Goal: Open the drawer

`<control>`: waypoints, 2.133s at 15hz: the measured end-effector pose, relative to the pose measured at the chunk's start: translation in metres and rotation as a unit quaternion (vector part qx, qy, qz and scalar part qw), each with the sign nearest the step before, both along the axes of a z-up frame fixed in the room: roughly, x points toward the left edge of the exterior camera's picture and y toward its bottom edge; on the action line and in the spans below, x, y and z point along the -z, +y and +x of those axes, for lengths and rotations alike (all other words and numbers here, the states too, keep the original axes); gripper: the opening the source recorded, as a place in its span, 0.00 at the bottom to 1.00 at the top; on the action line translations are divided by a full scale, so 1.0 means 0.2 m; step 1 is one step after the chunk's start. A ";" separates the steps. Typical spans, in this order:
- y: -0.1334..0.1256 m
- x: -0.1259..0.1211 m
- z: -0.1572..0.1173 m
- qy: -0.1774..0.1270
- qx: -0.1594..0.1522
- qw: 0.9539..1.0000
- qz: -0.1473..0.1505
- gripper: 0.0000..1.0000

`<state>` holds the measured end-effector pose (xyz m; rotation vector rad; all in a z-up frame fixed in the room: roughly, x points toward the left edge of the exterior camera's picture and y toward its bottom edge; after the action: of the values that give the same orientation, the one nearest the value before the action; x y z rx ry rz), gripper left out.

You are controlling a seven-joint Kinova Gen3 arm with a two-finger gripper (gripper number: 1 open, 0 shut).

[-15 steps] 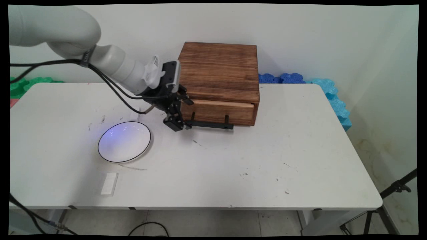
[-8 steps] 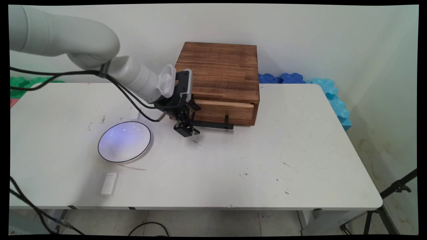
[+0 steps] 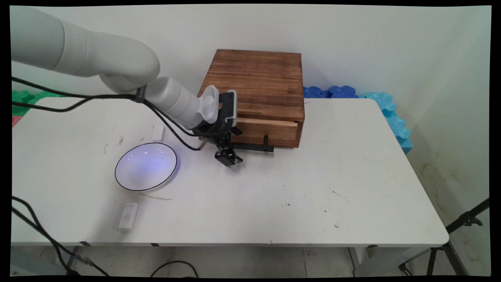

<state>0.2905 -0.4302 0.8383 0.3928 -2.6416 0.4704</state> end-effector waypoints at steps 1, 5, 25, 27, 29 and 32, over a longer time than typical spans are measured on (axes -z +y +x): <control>0.00 0.01 -0.01 0.000 -0.003 1.000 0.001 1.00; -0.02 0.05 -0.04 0.001 -0.008 1.000 0.003 1.00; 0.05 0.19 -0.13 -0.007 0.000 1.000 0.020 1.00; 0.07 0.19 -0.14 -0.007 0.002 1.000 0.022 1.00; 0.11 0.19 -0.15 -0.006 0.004 1.000 0.025 1.00; 0.17 0.18 -0.17 -0.004 0.006 1.000 0.030 1.00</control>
<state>0.2566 -0.3965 0.8018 0.3938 -2.6698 0.3919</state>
